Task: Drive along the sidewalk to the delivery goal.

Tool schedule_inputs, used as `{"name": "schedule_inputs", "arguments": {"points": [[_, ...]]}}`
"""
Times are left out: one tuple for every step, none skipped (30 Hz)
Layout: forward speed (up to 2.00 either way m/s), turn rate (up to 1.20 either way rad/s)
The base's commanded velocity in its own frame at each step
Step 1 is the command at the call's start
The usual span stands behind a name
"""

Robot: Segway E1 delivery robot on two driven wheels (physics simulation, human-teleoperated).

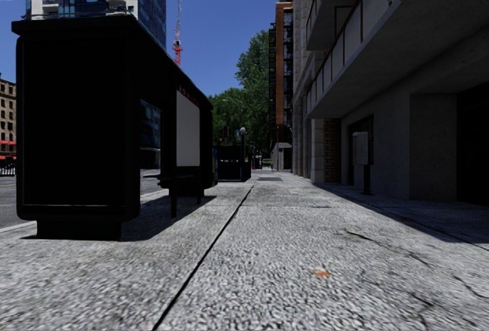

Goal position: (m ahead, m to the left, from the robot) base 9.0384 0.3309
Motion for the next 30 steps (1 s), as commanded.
{"name": "schedule_inputs", "arguments": {"points": [[2.0, 0.0], [2.0, 0.0], [2.0, 0.0], [2.0, 0.0], [2.0, 0.0], [2.0, 0.0], [2.0, 0.0], [2.0, 0.0], [2.0, 0.0], [2.0, 0.0], [2.0, 0.0], [2.0, 0.0], [2.0, 0.0], [2.0, 0.0], [2.0, 0.0], [2.0, 0.0], [2.0, 0.0], [2.0, 0.0], [2.0, 0.0], [2.0, 0.0], [2.0, 0.0], [2.0, 0.0], [2.0, 0.0], [2.0, 0.0], [2.0, 0.0], [2.0, 0.0], [2.0, 0.0], [2.0, 0.0], [2.0, 0.0], [2.0, 0.0]]}}
